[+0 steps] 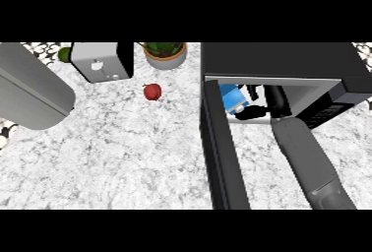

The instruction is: Pick up the milk, place it into the microwave and close the microwave

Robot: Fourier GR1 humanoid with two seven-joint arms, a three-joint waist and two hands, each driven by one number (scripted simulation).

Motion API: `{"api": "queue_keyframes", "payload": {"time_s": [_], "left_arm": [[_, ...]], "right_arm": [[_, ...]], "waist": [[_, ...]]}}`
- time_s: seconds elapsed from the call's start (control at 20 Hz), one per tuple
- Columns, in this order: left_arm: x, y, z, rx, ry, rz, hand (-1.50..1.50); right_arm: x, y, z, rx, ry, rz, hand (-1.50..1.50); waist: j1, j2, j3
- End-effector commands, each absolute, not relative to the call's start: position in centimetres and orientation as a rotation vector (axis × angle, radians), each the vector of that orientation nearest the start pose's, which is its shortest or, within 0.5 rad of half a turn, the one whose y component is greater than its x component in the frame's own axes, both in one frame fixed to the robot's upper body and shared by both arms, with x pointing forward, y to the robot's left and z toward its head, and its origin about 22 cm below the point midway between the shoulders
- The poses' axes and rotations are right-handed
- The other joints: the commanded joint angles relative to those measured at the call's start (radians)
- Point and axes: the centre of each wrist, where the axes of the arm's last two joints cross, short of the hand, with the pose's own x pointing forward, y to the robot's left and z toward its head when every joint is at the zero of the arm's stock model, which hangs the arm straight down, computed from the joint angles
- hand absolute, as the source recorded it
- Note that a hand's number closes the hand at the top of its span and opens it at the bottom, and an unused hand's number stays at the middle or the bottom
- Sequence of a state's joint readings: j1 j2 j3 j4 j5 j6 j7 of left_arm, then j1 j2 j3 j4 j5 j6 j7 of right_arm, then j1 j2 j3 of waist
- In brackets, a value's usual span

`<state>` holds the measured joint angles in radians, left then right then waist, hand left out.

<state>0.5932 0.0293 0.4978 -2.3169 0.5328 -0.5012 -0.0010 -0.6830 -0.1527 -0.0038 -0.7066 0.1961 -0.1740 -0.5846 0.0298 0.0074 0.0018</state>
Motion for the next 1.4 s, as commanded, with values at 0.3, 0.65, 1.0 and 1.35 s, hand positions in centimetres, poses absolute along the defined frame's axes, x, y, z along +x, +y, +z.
{"api": "queue_keyframes", "payload": {"time_s": [0.3, 0.65, 1.0, 1.35], "left_arm": [[7.0, 35.2, 10.8, -0.005, -1.951, 0.012, -1.5], [7.2, 34.3, 10.5, -0.024, -1.946, 0.002, -1.5], [8.6, 34.3, 10.0, -0.055, -1.946, -0.015, -1.5], [10.0, 34.5, 10.1, -0.055, -1.945, -0.034, -1.5]], "right_arm": [[42.4, -20.0, 1.3, -0.474, -1.922, 0.472, 1.5], [43.9, -22.2, 3.9, -0.712, -1.968, 0.408, 1.5], [44.3, -23.4, 4.7, -0.853, -1.974, 0.507, 1.5], [43.3, -25.7, 2.8, -1.13, -1.799, 0.493, -1.5]], "waist": [[0.036, 0.016, 0.0], [0.07, 0.03, 0.002], [0.089, 0.046, 0.001], [0.089, 0.057, 0.001]]}}
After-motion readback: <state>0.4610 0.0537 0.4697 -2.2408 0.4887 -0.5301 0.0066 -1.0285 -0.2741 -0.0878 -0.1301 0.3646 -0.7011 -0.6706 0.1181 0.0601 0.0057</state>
